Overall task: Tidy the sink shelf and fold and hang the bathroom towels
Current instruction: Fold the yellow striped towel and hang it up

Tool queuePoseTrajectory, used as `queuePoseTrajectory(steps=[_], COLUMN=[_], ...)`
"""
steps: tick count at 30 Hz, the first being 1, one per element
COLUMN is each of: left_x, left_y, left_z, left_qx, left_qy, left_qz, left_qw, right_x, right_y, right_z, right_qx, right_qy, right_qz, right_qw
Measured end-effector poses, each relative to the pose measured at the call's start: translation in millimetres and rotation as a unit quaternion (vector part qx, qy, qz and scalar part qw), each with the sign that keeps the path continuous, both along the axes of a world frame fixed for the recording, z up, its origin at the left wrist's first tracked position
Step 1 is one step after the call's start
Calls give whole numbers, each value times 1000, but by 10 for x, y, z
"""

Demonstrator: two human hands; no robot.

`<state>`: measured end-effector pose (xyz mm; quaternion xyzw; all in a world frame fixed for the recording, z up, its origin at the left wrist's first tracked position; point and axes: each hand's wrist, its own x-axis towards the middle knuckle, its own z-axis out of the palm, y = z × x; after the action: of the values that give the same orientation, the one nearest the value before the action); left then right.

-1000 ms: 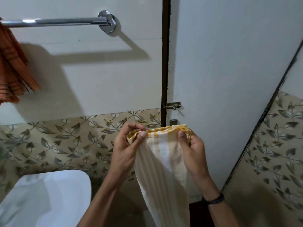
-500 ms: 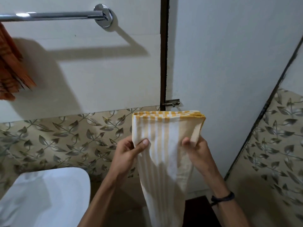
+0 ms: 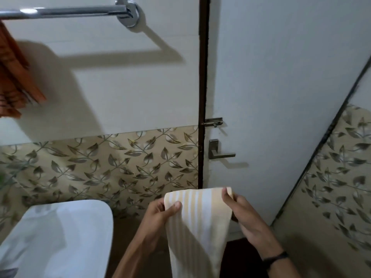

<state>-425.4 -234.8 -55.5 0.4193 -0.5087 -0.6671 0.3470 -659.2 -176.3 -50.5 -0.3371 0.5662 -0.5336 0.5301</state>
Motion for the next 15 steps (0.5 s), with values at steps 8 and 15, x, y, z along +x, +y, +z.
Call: queuePoseTrajectory(steps=[8,15], left_x=[105,119], left_y=[6,-108], left_z=[95,202], left_qx=[55,-46], left_qy=[102,25], left_qz=[19,136], left_qw=[993,989], right_x=[27,256], right_y=[84,151], right_z=[-57,-199], right_qx=[-50,-41], right_qy=[-88,-83], right_qz=[-10,-93], right_qw=[995,991])
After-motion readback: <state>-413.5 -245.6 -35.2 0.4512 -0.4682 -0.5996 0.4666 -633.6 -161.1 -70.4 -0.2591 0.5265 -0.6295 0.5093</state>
